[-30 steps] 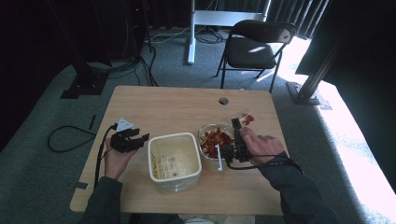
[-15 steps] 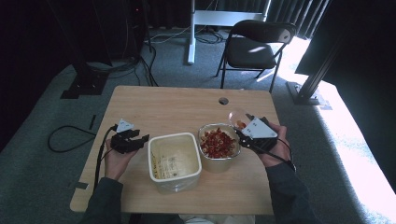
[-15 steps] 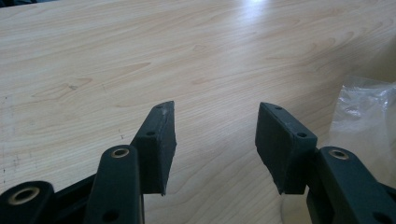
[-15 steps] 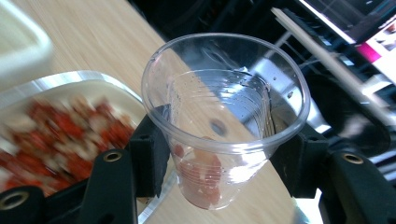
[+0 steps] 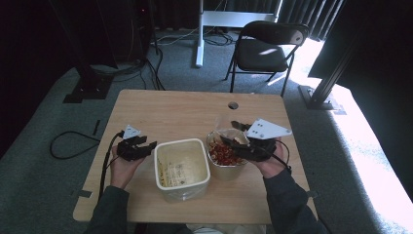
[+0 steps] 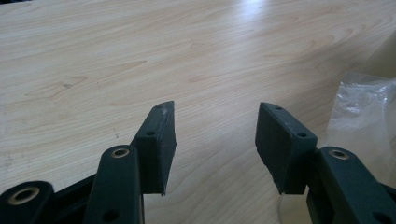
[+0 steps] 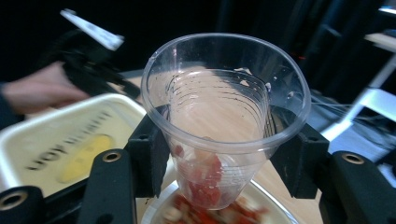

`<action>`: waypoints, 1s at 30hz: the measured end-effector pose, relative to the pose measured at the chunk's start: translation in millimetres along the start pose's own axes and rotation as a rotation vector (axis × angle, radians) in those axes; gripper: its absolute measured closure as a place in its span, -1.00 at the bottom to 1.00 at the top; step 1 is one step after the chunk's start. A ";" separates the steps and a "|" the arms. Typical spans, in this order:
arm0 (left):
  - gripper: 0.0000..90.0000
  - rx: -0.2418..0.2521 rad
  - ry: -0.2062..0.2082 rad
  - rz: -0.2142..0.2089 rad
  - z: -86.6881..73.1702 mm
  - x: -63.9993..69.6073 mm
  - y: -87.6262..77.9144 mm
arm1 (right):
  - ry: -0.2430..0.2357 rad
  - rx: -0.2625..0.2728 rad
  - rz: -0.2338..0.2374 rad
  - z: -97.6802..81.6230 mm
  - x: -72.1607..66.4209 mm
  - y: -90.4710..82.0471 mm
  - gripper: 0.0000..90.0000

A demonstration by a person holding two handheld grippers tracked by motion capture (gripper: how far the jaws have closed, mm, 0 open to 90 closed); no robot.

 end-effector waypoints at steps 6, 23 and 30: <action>0.08 0.001 -0.005 0.001 -2.1 -1.1 -2.0 | 0.034 0.010 0.165 8.1 -36.4 24.6 -0.09; 0.08 0.000 -0.010 0.002 -3.4 -3.7 -2.3 | 0.112 -0.048 0.392 -6.8 -64.5 51.5 -0.61; 0.08 -0.001 -0.009 0.002 -3.2 -3.3 -1.3 | 0.085 -0.046 0.167 -23.6 -20.2 21.6 -0.52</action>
Point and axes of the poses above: each handheld gripper's, and its own axes: y roughly forward along the jaws, z roughly out of its top, x roughly to its right, the point moved 5 cm from there along y, roughly forward along the jaws, and after that the axes turned 6 degrees about x, right-handed, at the moved point
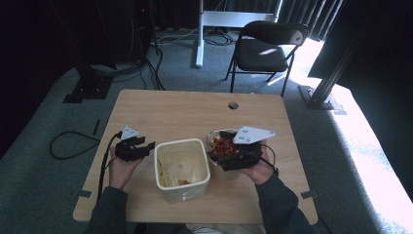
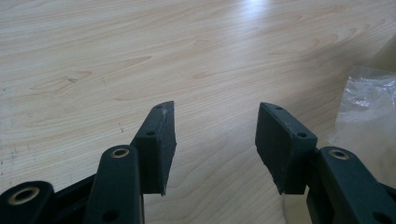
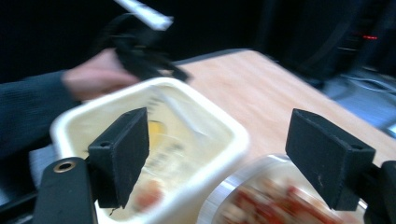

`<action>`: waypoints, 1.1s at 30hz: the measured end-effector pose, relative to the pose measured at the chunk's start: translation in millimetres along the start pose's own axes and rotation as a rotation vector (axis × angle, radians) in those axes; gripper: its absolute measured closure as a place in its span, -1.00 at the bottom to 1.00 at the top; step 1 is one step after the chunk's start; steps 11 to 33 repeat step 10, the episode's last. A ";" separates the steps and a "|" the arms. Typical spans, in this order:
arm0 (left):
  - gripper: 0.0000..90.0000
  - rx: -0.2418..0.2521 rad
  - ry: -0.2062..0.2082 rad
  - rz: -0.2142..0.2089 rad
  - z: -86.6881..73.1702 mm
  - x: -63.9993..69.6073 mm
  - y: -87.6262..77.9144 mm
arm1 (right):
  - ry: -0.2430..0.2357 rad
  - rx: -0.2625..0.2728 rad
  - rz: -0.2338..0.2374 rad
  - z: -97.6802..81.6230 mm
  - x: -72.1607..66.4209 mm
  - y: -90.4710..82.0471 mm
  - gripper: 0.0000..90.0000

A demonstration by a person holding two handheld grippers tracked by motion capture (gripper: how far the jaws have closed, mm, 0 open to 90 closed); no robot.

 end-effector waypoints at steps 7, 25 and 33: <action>0.08 -0.002 -0.002 0.001 -0.9 0.4 1.4 | 0.063 0.036 -0.292 -21.7 66.3 -48.8 -0.46; 0.08 -0.004 -0.002 -0.002 -1.3 1.2 2.5 | 0.133 0.010 -0.433 -43.7 100.2 -62.5 -0.46; 0.08 -0.004 -0.002 -0.002 -1.3 1.2 2.5 | 0.133 0.010 -0.433 -43.7 100.2 -62.5 -0.46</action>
Point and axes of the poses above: each handheld gripper's, and its own axes: y roughly forward along the jaws, z roughly out of its top, x roughly to its right, the point moved 5 cm from there along y, roughly forward along the jaws, and after that the axes turned 6 degrees about x, right-handed, at the moved point
